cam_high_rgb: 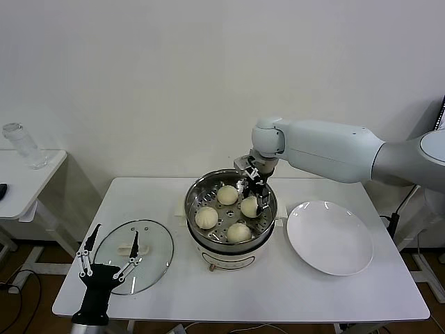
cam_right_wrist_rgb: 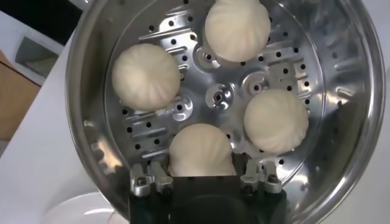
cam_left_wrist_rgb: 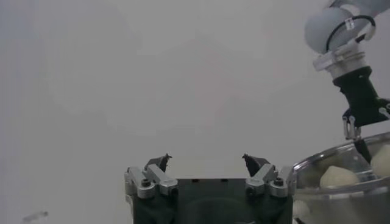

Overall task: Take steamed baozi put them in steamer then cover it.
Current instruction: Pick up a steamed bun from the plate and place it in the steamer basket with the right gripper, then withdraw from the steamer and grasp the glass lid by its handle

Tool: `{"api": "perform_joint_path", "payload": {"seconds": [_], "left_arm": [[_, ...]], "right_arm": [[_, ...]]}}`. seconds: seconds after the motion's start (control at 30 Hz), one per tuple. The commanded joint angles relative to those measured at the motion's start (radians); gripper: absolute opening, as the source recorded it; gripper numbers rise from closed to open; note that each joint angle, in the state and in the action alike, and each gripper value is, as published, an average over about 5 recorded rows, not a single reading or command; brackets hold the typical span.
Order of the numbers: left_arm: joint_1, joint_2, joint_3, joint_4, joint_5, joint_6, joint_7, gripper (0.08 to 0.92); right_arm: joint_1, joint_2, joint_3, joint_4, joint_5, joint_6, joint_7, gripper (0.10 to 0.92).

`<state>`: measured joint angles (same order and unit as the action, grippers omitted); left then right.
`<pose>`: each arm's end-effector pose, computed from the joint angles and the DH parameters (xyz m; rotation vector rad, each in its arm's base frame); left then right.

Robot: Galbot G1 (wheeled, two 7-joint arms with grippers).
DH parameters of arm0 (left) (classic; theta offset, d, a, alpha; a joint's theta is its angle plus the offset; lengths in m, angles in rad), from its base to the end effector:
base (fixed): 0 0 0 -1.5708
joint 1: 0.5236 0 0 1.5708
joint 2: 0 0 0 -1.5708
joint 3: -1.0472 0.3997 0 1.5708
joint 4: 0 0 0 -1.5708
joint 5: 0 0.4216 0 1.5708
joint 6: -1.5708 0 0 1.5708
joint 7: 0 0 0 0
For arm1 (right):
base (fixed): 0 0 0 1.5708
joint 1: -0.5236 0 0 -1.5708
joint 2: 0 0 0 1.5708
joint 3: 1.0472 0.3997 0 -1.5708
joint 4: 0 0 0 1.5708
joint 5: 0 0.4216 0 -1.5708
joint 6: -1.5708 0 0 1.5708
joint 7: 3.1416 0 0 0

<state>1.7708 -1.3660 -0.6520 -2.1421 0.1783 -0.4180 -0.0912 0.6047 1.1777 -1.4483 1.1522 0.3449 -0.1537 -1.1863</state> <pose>0.1584 0.0794 -0.3520 0.0438 2.7952 0.5564 0.6734 0.1088 -0.0962 1.6292 -1.0099 1.5855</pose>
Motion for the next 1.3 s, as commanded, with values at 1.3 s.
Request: {"api": "perform_joint_path", "payload": {"seconds": [1.3], "left_arm": [[-0.115, 0.061, -0.119, 0.241, 0.958, 0.255, -0.137, 0.823]], "right_arm": [[-1.568, -0.168, 1.766, 0.430, 0.013, 0.586, 1.413, 0.823]]}}
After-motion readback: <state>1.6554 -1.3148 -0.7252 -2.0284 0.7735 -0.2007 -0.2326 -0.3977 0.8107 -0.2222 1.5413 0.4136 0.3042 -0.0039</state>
